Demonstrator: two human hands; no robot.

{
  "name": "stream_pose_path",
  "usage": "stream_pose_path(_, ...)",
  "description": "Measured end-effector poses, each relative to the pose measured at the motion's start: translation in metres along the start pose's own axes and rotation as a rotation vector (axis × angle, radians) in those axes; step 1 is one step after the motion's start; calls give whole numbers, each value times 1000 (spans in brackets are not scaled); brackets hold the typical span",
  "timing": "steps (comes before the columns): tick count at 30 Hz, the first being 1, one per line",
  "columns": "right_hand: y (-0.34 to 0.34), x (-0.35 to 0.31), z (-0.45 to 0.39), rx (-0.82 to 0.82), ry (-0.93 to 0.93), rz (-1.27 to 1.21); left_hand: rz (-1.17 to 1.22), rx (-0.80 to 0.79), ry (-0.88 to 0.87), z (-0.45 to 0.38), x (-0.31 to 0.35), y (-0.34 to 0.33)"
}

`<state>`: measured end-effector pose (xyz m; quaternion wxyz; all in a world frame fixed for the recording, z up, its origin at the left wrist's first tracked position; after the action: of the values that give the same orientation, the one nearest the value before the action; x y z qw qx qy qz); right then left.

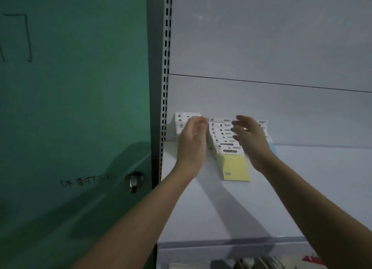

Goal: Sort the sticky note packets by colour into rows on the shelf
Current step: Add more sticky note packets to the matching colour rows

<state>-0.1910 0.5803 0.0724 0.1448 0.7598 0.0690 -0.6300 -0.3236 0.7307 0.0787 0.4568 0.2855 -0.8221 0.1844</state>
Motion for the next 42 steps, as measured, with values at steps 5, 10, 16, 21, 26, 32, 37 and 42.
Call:
stream_pose_path(5, 35, 73, 20, -173, -319, 140, -75, -373, 326, 53, -65, -60)
stream_pose_path(10, 13, 98, 21, -368, -315, 160, -168, -406, 330, 50, -84, -85)
stream_pose_path(16, 8, 91, -22, -303, -190, 279, -363, -287, 381, 19, -104, -96)
stream_pose_path(21, 2, 86, -47, -282, -121, 173, -363, -72, 323, -4, -107, -105)
stream_pose_path(26, -6, 83, -62, -334, -86, -62, -251, 27, 355, -25, -114, -110)
stream_pose_path(32, -17, 89, -68, -408, -86, -115, -102, 134, 489, -28, -136, -102)
stream_pose_path(37, -21, 87, -66, -427, -26, -122, -135, 131, 449, -25, -141, -102)
stream_pose_path(42, -18, 91, -66, -393, -11, -134, -162, 49, 370, -25, -131, -110)
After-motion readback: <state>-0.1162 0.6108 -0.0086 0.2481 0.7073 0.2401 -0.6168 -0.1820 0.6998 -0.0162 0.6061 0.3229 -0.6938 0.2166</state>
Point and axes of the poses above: each hand's wrist, its own z-axis away from the middle knuckle, its own y-axis out of the back of the hand, x = y × z, the point moved 10 cm from there along -z, towards the middle knuckle, and after that the axes turned 7 degrees about -y, right-handed, at the moved point
